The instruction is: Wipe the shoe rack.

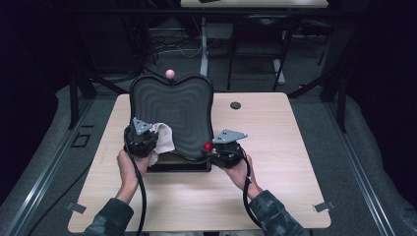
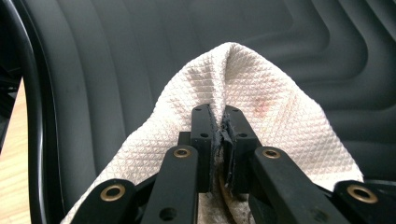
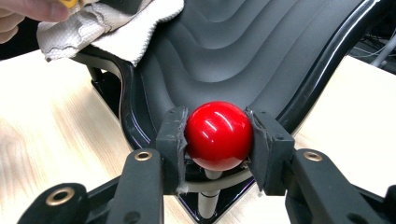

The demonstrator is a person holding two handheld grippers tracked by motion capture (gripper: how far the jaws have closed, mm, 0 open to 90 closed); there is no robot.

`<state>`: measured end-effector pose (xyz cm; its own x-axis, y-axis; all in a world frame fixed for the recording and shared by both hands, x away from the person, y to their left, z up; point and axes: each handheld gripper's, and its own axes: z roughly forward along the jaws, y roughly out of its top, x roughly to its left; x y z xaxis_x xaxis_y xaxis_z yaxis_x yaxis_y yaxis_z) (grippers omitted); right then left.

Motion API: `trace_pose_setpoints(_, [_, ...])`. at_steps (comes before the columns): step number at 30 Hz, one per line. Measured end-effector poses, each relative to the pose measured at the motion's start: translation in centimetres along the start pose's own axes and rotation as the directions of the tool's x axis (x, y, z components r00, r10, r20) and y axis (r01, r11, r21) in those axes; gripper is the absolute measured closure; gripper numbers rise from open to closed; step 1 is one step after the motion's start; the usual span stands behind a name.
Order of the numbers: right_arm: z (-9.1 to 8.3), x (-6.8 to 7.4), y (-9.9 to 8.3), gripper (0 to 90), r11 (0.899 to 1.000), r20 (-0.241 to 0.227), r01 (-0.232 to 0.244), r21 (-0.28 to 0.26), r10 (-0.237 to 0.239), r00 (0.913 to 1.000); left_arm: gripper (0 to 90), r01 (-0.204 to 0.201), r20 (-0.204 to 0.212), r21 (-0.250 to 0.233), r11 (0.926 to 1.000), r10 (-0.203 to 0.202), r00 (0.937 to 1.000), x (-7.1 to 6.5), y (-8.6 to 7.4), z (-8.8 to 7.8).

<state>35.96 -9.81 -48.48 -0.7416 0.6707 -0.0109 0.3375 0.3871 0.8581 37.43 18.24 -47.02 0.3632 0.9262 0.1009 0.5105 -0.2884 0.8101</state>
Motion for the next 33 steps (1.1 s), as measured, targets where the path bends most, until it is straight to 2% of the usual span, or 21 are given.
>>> trace_pose_setpoints(4, [0.0, 0.0, 0.0, 60.2, 1.000, -0.005, 0.007, -0.002, -0.007, 1.0000, 84.0, -0.016, 0.003, 0.014, 0.9998, 0.016, 0.9999, -0.2, -0.6, -0.4])
trace_pose_setpoints(8, [0.0, -0.1, 0.0, 60.2, 1.000, -0.006, 0.012, -0.002, -0.012, 0.9999, 84.0, -0.010, 0.013, 0.027, 0.9996, 0.009, 0.9999, -0.3, -1.0, -0.7])
trace_pose_setpoints(12, [0.0, -0.1, 0.0, 60.2, 1.000, -0.006, 0.009, -0.002, -0.009, 0.9999, 84.0, -0.002, 0.015, 0.035, 0.9994, 0.001, 0.9999, -0.1, -0.7, -0.6])
trace_pose_setpoints(33, [0.0, -0.1, 0.0, 60.2, 1.000, -0.011, 0.013, -0.004, -0.013, 0.9999, 84.0, 0.012, -0.067, 0.048, 0.9988, -0.008, 0.9977, 2.4, 5.5, 2.5])
